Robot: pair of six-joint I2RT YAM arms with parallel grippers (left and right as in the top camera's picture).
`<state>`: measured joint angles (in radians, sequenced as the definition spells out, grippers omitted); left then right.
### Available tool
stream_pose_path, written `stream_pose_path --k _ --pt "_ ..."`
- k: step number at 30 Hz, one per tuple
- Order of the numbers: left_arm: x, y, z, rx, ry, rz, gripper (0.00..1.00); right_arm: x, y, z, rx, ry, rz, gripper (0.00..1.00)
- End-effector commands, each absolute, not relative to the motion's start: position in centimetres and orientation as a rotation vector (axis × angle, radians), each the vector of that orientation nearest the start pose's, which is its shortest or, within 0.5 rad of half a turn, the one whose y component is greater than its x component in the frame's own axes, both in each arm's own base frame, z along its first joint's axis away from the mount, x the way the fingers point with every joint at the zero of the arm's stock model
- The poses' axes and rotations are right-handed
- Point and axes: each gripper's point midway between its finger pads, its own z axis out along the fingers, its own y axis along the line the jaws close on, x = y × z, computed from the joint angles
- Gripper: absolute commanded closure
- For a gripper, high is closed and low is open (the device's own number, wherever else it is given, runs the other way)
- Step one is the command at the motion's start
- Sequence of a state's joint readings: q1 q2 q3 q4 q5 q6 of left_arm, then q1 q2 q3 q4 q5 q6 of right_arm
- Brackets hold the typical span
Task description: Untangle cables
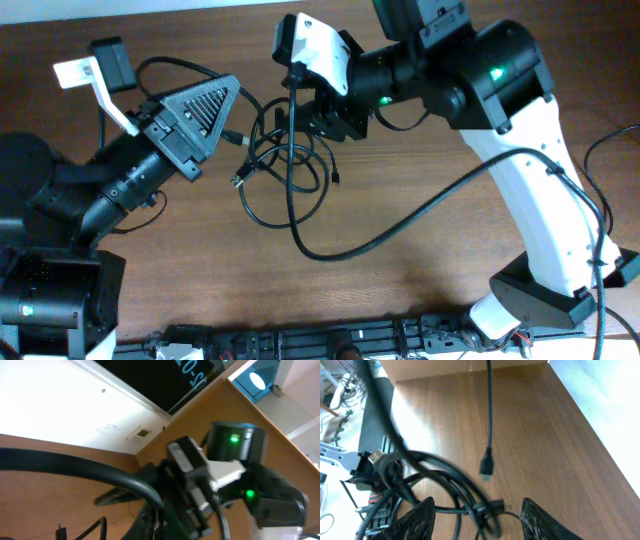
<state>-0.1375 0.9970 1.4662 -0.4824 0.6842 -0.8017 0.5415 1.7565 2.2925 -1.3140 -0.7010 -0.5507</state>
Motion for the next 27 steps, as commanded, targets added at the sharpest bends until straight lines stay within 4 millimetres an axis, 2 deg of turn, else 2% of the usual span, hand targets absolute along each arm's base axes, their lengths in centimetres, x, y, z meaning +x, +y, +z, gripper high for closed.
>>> stream_pose_path --k 1,2,3,7,12,15,19,23,27 --pt "24.9 -15.0 50.7 0.042 1.711 -1.307 1.00 28.9 30.6 39.8 -1.444 1.746 0.839 0.54" --pt "24.9 -15.0 50.8 0.043 1.707 -1.307 1.00 29.0 30.6 39.7 -1.444 1.748 0.840 0.86" --pt "24.9 -15.0 50.9 0.046 1.701 -1.307 1.00 29.0 30.6 39.6 -1.444 1.750 0.840 0.96" --pt "24.9 -15.0 51.0 0.051 1.694 -1.306 1.00 29.8 30.2 39.1 -1.429 1.782 0.773 0.96" --pt "24.9 -15.0 51.2 0.057 1.685 -1.305 1.00 33.9 27.5 38.6 -1.192 1.967 0.609 0.96" --pt "24.9 -15.0 51.3 0.059 1.680 -1.304 1.00 36.9 24.1 38.1 -0.973 2.101 0.499 0.96" --pt "24.9 -14.8 52.2 0.080 1.640 -1.296 1.00 39.7 18.9 37.6 -0.657 2.245 0.429 0.96" --pt "24.8 -14.8 52.7 0.092 1.619 -1.292 1.00 40.6 15.6 37.0 -0.461 2.325 0.422 0.96" --pt "24.8 -14.8 52.8 0.096 1.610 -1.291 1.00 41.3 11.2 36.1 -0.263 2.403 0.337 0.96"
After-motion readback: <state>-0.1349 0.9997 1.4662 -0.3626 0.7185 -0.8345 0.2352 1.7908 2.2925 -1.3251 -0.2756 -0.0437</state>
